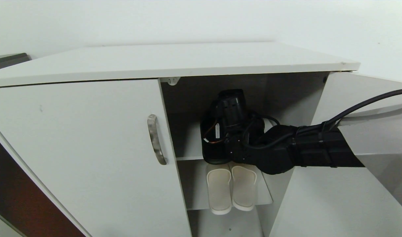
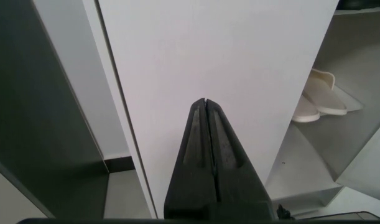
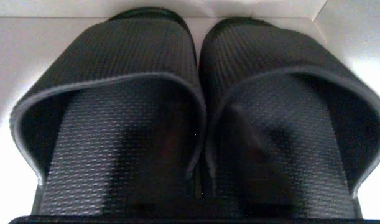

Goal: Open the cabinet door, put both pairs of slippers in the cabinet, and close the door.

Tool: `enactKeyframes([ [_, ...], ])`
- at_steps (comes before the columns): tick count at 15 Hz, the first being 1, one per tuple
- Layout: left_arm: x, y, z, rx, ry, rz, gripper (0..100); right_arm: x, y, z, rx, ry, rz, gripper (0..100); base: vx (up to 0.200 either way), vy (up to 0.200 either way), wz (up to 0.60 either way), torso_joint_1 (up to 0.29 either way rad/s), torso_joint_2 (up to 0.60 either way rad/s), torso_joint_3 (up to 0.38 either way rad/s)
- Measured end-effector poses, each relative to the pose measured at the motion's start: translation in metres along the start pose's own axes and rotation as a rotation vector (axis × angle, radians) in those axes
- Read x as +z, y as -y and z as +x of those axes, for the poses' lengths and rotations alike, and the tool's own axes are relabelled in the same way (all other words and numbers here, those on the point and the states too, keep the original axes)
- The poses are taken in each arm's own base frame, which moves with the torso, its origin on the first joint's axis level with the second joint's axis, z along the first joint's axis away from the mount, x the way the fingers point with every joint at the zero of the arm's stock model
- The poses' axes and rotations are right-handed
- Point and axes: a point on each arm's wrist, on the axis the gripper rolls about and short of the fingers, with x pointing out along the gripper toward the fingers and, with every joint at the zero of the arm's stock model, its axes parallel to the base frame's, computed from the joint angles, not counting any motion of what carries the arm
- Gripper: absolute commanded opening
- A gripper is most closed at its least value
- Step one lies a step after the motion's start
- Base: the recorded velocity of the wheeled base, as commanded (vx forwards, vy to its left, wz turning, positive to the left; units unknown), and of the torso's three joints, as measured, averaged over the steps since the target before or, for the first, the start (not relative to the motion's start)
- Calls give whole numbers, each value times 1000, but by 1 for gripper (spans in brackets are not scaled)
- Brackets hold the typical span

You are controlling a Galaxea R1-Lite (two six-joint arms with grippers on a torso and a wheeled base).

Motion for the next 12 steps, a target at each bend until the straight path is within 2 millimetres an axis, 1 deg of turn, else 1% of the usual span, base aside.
enactKeyframes([
  [3, 0, 0, 0, 1, 0, 0, 0, -2, 1, -2, 0, -6, -6, 100, 0, 0, 0, 0, 0, 0],
  [6, 0, 0, 0, -1, 0, 0, 0, -3, 6, -16, 11, -17, -20, 100, 0, 0, 0, 0, 0, 0],
  [9, 0, 0, 0, 0, 0, 0, 0, -3, 14, -44, 41, -27, -26, 100, 0, 0, 0, 0, 0, 0],
  [11, 0, 0, 0, 1, 0, 0, 0, -6, 23, -72, 87, -31, -28, 100, 0, 0, 0, 0, 0, 0],
  [12, 0, 0, 0, 1, 0, 1, 0, -7, 28, -87, 129, -30, -23, 0, 0, 0, 0, 0, 0, 0],
])
